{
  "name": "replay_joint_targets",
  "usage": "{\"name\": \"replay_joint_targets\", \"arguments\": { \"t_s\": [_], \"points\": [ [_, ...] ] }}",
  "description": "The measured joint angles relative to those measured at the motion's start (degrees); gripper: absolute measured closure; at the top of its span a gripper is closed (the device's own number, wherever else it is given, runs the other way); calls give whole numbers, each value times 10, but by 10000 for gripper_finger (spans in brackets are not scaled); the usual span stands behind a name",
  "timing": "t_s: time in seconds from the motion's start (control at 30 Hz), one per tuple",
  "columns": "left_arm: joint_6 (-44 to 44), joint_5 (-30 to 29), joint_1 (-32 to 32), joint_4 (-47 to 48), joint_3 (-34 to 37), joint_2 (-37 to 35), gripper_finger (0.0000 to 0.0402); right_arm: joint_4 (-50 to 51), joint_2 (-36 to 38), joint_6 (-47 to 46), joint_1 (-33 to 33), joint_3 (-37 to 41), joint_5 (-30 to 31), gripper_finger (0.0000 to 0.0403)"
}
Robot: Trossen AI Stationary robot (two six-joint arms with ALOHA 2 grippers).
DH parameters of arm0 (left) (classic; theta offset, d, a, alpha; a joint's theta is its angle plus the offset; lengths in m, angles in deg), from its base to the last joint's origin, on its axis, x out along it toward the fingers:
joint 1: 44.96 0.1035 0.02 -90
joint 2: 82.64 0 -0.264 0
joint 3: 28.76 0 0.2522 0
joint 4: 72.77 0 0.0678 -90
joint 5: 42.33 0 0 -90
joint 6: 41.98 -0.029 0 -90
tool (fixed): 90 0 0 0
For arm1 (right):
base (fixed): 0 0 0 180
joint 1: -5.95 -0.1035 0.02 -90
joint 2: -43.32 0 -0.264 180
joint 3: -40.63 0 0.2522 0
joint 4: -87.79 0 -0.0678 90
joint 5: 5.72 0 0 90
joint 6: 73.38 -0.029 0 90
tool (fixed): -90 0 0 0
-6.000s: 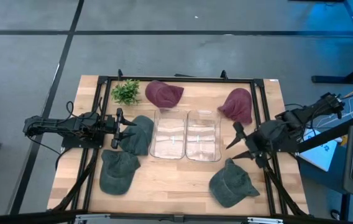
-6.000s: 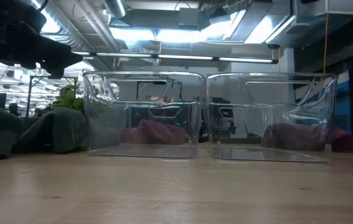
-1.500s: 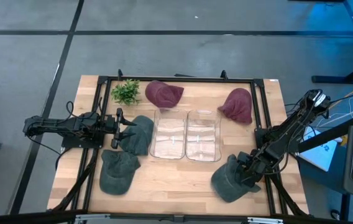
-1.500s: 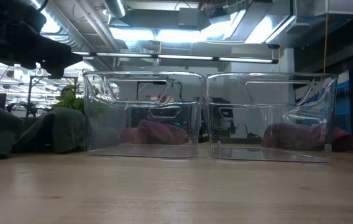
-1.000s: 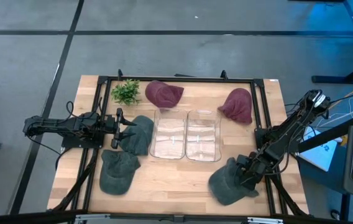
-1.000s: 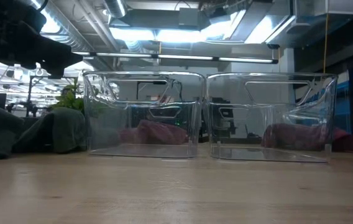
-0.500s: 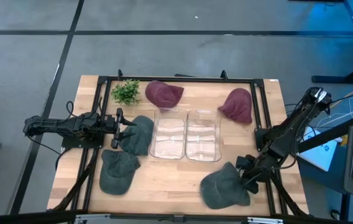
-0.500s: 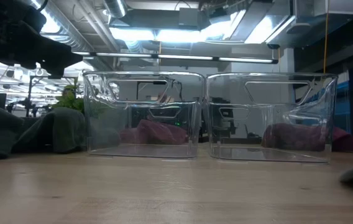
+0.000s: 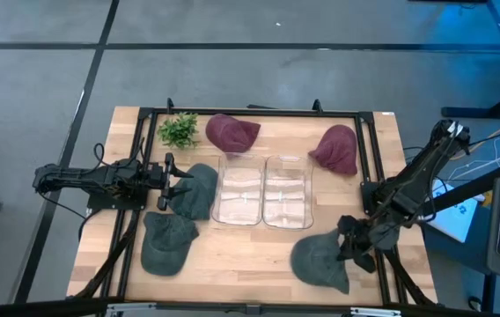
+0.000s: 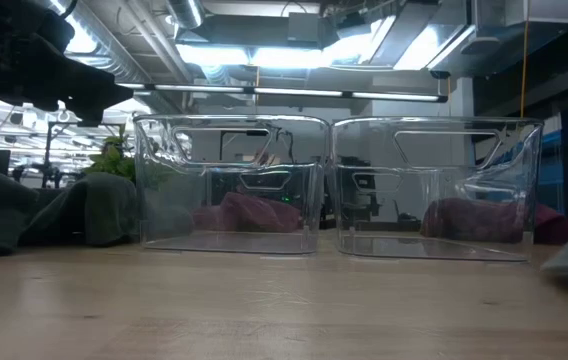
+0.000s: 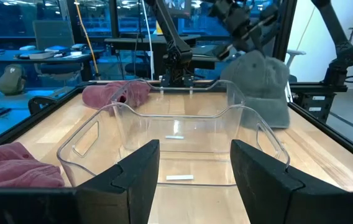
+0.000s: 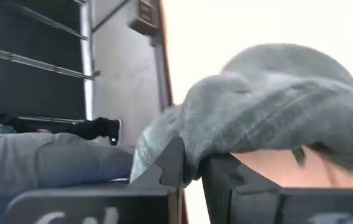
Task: Pick & Place hat
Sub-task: Put the bottom right blue cap into the right transparent bin
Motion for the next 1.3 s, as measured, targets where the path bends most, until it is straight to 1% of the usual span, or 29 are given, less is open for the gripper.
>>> {"name": "replay_joint_targets", "arguments": {
  "t_s": [0.1, 0.27, 0.37, 0.97, 1.1, 1.3],
  "points": [
    [0, 0, 0, 0, 0, 0, 208, 0, 8, 26, 0, -18, 10, 366],
    [0, 0, 0, 0, 0, 0, 208, 0, 26, 63, 0, -51, 58, 366],
    [0, 0, 0, 0, 0, 0, 208, 0, 32, 93, 0, -77, 74, 366],
    [0, 0, 0, 0, 0, 0, 208, -4, 35, 280, 0, -264, 75, 366],
    [0, 0, 0, 0, 0, 0, 208, -4, 34, 296, 0, -283, 75, 366],
    [0, 0, 0, 0, 0, 0, 208, -4, 33, 296, 0, -284, 76, 366]
  ]
}}
